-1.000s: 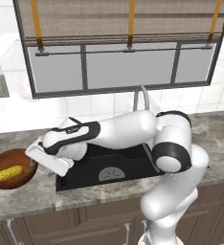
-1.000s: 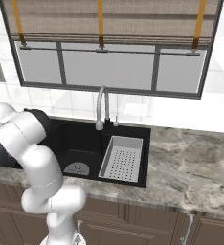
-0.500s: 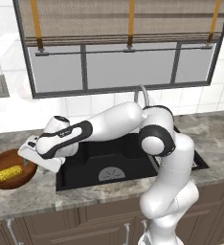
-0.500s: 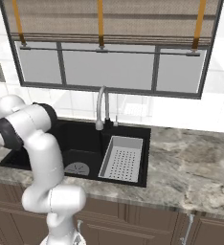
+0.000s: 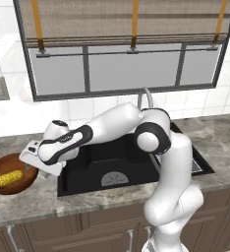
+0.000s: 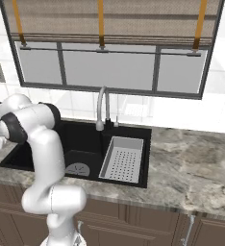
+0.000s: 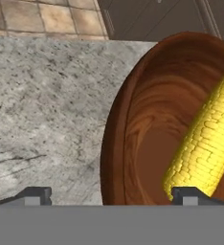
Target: Pick the corn from the sink and place it in the bowl. Then pick the bowl and place it in the microwave. Then close the microwave door and press the start button.
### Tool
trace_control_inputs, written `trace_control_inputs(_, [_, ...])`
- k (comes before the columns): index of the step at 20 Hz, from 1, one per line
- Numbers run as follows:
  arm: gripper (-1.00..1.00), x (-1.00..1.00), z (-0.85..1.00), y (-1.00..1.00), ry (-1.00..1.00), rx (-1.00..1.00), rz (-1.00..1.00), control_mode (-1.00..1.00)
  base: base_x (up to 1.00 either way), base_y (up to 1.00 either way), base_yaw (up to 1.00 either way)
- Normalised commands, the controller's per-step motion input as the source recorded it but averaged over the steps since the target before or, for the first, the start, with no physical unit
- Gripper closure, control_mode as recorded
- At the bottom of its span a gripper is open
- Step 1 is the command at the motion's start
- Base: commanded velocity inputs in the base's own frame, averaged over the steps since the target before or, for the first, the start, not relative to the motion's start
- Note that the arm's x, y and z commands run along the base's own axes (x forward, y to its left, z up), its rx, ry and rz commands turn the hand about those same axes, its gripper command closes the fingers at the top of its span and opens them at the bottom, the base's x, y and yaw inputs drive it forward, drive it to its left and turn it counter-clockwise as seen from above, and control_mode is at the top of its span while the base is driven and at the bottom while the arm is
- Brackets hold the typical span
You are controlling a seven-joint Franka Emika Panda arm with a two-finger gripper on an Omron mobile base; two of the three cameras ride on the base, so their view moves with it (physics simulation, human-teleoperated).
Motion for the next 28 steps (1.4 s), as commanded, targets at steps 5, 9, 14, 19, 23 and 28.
trace_control_inputs(5, [1.00, -0.12, -0.22, 0.00, -0.03, 0.00, 0.00, -1.00, 0.00, 0.00, 0.00])
trace_control_inputs(9, [1.00, -0.04, -0.01, -0.05, 0.00, 0.03, 0.00, -1.00, 0.00, 0.00, 0.00])
trace_control_inputs(14, [1.00, -0.46, 0.52, -0.57, -0.06, 0.04, -0.03, -1.00, 0.00, 0.00, 0.00])
trace_control_inputs(19, [1.00, -0.39, 1.00, -0.85, -0.08, 0.01, -0.05, -1.00, 0.00, 0.00, 0.00])
trace_control_inputs(23, [1.00, -0.34, 1.00, -0.80, -0.01, -0.02, -0.05, -1.00, 0.00, 0.00, 0.00])
trace_control_inputs(28, [1.00, -0.39, 1.00, -0.79, 0.01, -0.04, -0.04, -1.00, 0.00, 0.00, 0.00])
